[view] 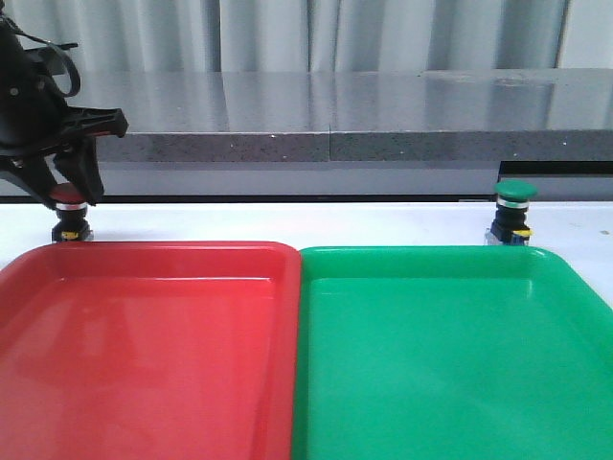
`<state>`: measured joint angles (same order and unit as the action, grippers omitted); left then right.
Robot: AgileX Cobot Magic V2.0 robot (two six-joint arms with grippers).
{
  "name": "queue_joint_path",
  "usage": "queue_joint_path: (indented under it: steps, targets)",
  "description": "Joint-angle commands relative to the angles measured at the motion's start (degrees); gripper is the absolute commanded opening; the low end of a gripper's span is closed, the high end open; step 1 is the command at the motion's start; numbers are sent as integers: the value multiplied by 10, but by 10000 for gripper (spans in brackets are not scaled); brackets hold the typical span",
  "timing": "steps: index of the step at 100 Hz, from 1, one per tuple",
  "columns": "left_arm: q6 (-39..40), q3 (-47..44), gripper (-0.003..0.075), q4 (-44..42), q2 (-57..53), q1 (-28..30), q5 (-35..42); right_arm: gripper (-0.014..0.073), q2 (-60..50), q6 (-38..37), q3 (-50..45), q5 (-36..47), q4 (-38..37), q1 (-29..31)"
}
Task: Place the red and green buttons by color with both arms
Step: 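Close the left gripper on the red button and lift it, then carry the red button with the left gripper into the red tray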
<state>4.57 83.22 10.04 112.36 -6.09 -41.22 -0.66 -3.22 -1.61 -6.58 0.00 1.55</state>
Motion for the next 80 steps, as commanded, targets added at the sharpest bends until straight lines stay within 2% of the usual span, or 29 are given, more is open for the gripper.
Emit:
queue_joint_path:
  steps: [1,16,51,67,80]
  targets:
    - [6,19,94,6,-29,-3,19,-64,-13,5,11,44,0,0]
    - [-1,20,62,9,-38,-7,19,-64,-13,5,11,44,0,0]
    - [-1,20,62,28,-121,-13,23,-64,-13,5,11,44,0,0]
    - [4,6,62,32,-154,-50,26,-64,-13,5,11,44,0,0]
    - [21,-38,62,33,-180,-89,61,-64,-13,5,11,44,0,0]
